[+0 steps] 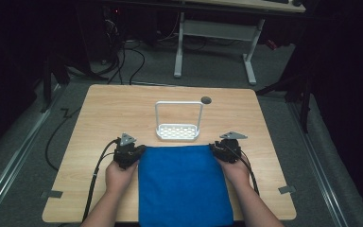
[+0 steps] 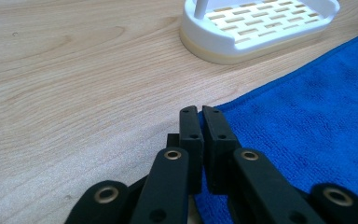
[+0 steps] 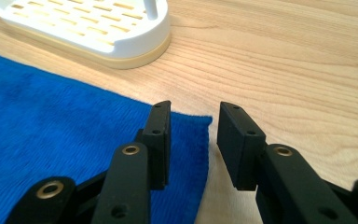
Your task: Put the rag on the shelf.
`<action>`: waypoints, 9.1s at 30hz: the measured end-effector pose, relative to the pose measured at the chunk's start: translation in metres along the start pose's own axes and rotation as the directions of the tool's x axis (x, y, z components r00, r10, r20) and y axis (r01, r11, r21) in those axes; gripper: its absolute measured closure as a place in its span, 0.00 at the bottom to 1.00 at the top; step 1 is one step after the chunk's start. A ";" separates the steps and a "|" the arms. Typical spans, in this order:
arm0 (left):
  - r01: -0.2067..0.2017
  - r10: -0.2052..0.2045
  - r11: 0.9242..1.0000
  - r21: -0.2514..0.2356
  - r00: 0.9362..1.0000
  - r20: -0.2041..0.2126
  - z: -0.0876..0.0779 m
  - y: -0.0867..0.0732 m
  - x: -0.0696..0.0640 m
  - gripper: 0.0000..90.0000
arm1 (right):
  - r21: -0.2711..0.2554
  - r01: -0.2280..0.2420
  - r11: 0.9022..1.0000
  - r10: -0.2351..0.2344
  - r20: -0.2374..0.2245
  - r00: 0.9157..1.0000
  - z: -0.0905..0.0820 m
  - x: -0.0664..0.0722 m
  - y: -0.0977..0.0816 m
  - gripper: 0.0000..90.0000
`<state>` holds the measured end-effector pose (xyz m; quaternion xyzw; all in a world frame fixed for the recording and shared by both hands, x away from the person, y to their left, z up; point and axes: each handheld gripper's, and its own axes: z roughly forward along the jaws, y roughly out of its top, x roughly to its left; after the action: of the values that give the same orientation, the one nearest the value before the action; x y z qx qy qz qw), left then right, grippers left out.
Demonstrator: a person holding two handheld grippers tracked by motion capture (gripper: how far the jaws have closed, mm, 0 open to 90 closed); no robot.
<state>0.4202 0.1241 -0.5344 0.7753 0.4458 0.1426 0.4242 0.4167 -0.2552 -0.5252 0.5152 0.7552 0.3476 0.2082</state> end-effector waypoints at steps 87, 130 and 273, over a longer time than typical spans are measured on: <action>-0.205 0.187 0.802 -0.561 0.978 -0.090 -0.142 0.145 -0.036 0.98 | -0.630 0.163 0.759 -0.167 0.053 0.985 -0.174 0.033 0.101 0.99; -0.224 0.154 0.911 -0.345 0.963 -0.219 -0.051 0.209 0.026 0.98 | -0.474 0.187 0.861 -0.132 0.148 0.980 -0.094 -0.011 0.190 1.00; -0.056 0.040 0.990 -0.129 0.992 -0.123 -0.110 -0.013 -0.002 0.54 | -0.245 0.181 0.952 -0.158 0.112 0.981 -0.126 0.010 0.004 0.53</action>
<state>0.3457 0.1834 -0.4785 0.7461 0.4412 0.2283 0.4434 0.3311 -0.2840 -0.4371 0.4328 0.7356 0.3985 0.3359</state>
